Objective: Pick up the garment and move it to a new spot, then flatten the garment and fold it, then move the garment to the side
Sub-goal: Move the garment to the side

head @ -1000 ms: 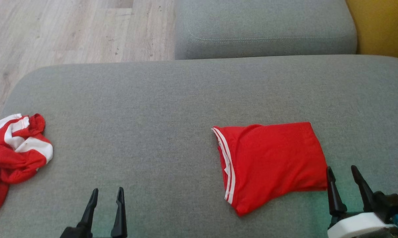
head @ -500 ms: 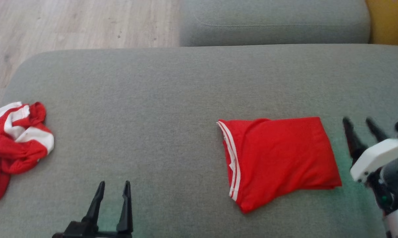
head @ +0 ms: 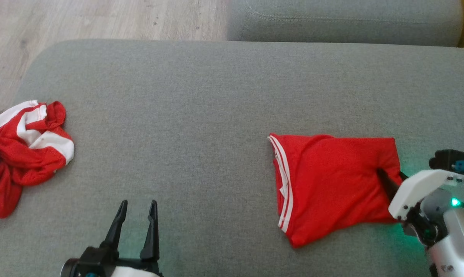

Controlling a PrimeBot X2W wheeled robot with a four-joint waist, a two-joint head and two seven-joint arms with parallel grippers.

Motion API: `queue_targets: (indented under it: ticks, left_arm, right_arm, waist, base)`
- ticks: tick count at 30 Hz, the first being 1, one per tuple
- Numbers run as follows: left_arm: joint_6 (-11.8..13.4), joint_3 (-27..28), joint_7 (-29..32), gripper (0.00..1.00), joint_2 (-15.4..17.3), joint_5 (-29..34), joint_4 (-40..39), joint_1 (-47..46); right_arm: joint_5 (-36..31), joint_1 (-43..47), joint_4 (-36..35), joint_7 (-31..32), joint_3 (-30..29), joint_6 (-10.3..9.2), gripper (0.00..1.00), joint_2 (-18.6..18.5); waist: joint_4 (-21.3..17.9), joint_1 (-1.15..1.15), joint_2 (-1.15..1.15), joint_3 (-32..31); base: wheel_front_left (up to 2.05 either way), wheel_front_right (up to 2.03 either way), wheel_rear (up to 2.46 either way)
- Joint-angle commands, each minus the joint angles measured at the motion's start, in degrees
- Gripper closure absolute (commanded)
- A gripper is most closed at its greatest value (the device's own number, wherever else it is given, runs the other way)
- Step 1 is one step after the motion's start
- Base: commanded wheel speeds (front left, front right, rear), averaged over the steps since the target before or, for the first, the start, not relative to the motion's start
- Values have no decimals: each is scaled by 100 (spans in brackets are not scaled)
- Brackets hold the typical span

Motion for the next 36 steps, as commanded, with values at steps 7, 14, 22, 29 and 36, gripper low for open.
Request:
queue_targets:
  ticks: [7, 14, 22, 29, 36]
  left_arm:
    - [17, 111, -56, 0, -15, -2, -206, -364]
    - [-83, 99, -56, 0, 3, 232, -345, -676]
    - [-184, 51, -56, 0, 234, 483, -607, -1076]
    - [-211, 0, -56, 0, 369, 527, -722, -1175]
    - [-218, 29, -56, 0, 361, 513, -696, -1110]
  right_arm:
    - [241, -531, -12, -233, 428, -4, 100, -47]
    - [-270, -1604, 199, -913, 110, -4, 100, -564]
    - [-1318, -2765, 931, -1428, -1006, -4, 100, -1484]
    - [-2232, -3130, 1258, -1579, -1787, -4, 100, -1746]
    - [-3502, -3178, 1170, -1920, -2528, -4, 0, -1813]
  waist:
    - [-237, 0, 0, 162]
    - [-754, 0, 0, 819]
    - [-1044, 0, 0, 1622]
    - [-1045, 0, 0, 1863]
    - [-999, 0, 0, 1755]
  base:
    - [0, 0, 0]
    - [0, 0, 0]
    - [0, 0, 0]
    - [0, 0, 0]
    - [0, 0, 0]
